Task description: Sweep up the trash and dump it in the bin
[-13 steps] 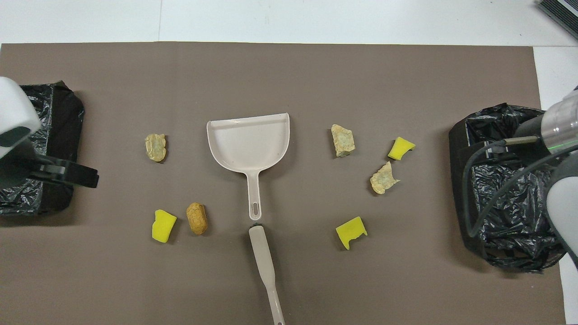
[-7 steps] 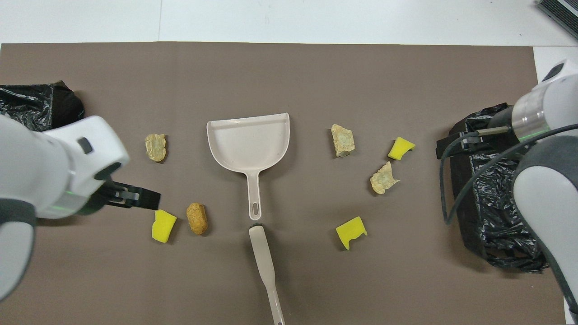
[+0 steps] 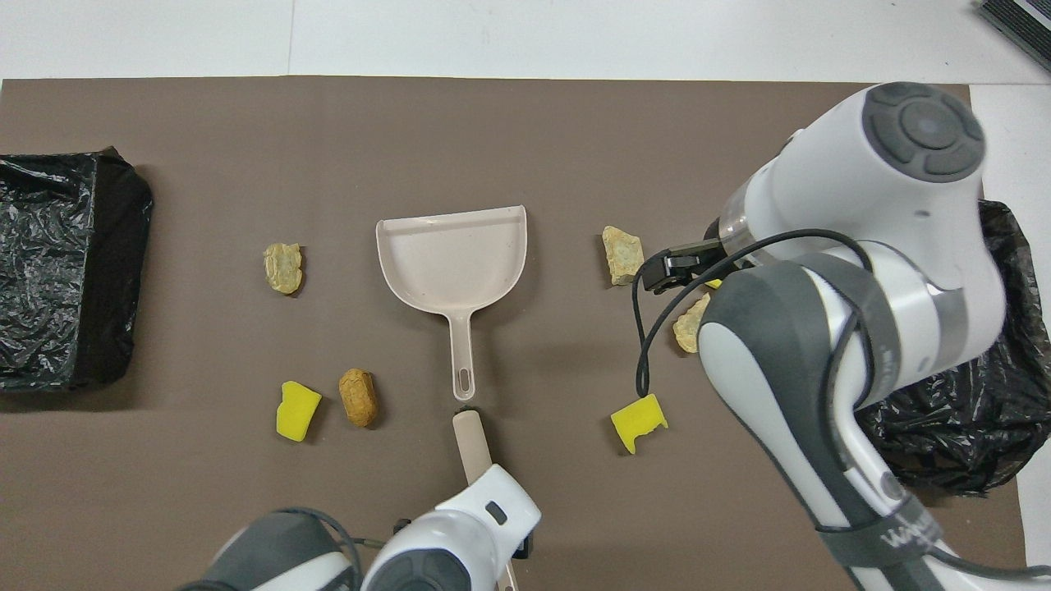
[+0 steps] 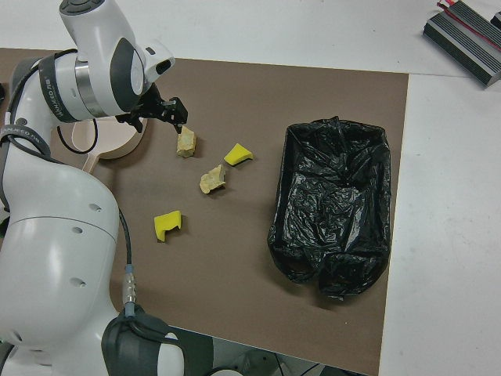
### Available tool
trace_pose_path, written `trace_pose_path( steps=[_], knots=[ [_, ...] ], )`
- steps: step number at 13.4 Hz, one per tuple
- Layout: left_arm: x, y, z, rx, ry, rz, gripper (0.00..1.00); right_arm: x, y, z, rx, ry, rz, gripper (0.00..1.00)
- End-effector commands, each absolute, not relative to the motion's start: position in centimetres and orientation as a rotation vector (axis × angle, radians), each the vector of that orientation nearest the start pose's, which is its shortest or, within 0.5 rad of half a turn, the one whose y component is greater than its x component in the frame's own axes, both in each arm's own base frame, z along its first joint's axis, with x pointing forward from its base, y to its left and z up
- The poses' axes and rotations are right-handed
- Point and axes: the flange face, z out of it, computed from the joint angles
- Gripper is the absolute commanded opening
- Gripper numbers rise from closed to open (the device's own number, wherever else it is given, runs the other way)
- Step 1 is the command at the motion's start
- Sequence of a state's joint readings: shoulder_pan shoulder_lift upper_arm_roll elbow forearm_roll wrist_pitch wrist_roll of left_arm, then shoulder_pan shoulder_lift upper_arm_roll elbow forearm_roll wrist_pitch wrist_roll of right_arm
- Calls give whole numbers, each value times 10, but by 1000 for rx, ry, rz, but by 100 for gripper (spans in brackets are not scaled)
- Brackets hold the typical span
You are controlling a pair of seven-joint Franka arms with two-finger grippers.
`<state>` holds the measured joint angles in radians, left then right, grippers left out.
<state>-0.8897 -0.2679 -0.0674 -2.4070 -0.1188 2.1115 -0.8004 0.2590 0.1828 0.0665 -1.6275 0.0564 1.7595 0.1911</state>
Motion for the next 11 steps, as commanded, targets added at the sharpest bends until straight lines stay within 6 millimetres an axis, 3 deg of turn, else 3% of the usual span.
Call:
trace_pose_path(
  steps=[1,3,5,8,9,11],
  knots=[
    [215,-381,380,-3177,115,130,100,581,223,490,-3103,-166,74,100],
    [199,-399,358,-3172,89,132,100,575,255,474,-3104,-127,81,100],
    [200,-404,345,-3168,47,133,100,571,284,462,-3102,-77,58,100],
    [197,-400,342,-3153,52,146,74,567,295,456,-3103,-88,66,100],
    [198,-399,342,-3150,55,149,57,567,294,456,-3105,-87,67,100],
    [200,-396,342,-3110,57,189,4,567,295,456,-3107,-93,63,100]
  ],
)
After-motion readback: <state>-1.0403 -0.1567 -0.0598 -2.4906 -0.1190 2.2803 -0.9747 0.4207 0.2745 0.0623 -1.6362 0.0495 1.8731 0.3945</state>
